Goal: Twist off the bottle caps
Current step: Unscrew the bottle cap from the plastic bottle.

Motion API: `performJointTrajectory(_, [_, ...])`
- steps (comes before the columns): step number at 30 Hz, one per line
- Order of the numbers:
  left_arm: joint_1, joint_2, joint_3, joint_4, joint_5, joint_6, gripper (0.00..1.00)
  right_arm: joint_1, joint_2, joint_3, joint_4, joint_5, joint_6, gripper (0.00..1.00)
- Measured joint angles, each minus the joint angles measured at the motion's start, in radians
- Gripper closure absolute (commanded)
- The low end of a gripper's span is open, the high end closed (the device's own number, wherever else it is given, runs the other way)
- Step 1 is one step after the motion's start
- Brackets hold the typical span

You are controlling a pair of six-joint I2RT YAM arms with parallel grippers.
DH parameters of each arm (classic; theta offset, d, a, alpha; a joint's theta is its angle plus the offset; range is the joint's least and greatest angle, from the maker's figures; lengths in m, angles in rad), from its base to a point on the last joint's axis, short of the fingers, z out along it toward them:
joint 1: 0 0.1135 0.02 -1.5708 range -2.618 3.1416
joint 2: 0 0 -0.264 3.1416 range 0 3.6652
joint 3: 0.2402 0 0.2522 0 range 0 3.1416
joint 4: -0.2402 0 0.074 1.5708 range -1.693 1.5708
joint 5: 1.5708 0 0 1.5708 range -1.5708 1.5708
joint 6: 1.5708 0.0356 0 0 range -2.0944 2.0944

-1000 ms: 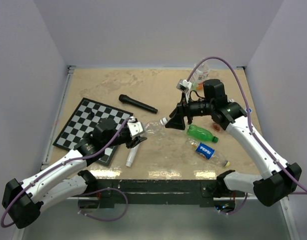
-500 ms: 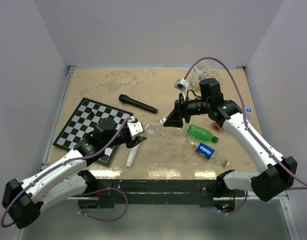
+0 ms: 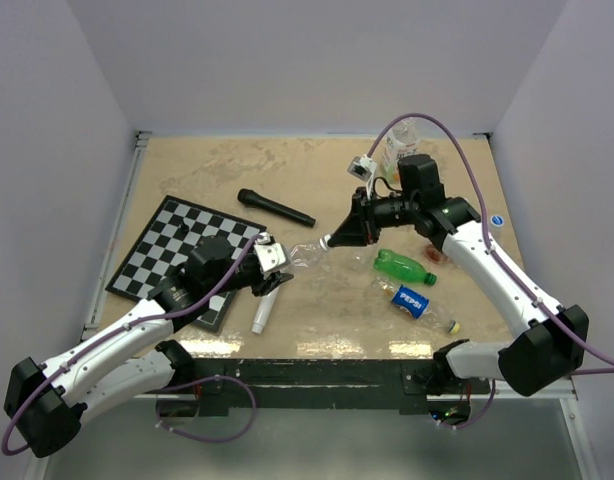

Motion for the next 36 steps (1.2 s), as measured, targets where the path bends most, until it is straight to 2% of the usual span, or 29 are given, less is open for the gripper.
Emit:
performJointTrajectory(4, [0.002,0.000,0.000,-0.003,-0.001,0.000,1.00,0.002,0.000,0.002,-0.023,-0.019,-0.108,1.00])
performJointTrajectory(6, [0.002,0.000,0.000,-0.007,0.005,0.001,1.00,0.002,0.011,0.024,-0.079,-0.045,-0.231,1.00])
performJointTrajectory(9, [0.001,0.000,0.000,-0.006,0.010,0.000,1.00,0.004,0.073,0.122,-0.246,-0.100,-0.568,1.00])
performJointTrajectory(12, [0.001,0.001,0.000,-0.013,0.011,0.001,1.00,0.007,0.137,0.209,-0.441,-0.144,-0.981,1.00])
performJointTrajectory(15, [0.001,0.002,0.000,-0.029,0.011,0.001,1.00,0.010,0.166,0.233,-0.562,-0.163,-1.342,1.00])
performJointTrajectory(17, [0.000,0.005,-0.001,-0.033,0.014,0.001,1.00,0.010,0.167,0.232,-0.609,-0.164,-1.527,0.94])
performJointTrajectory(19, [0.000,0.005,-0.001,-0.033,0.014,0.001,1.00,0.010,0.167,0.230,-0.628,-0.172,-1.637,0.85])
performJointTrajectory(24, [0.000,0.005,-0.001,-0.032,0.016,0.001,1.00,0.006,0.167,0.225,-0.655,-0.197,-1.744,0.59])
performJointTrajectory(28, [-0.001,0.005,-0.001,-0.026,0.020,0.000,1.00,0.005,0.167,0.225,-0.658,-0.217,-1.706,0.46])
performJointTrajectory(36, [0.000,0.004,-0.001,-0.012,0.022,0.000,1.00,0.006,0.138,0.225,-0.614,-0.228,-1.407,0.40])
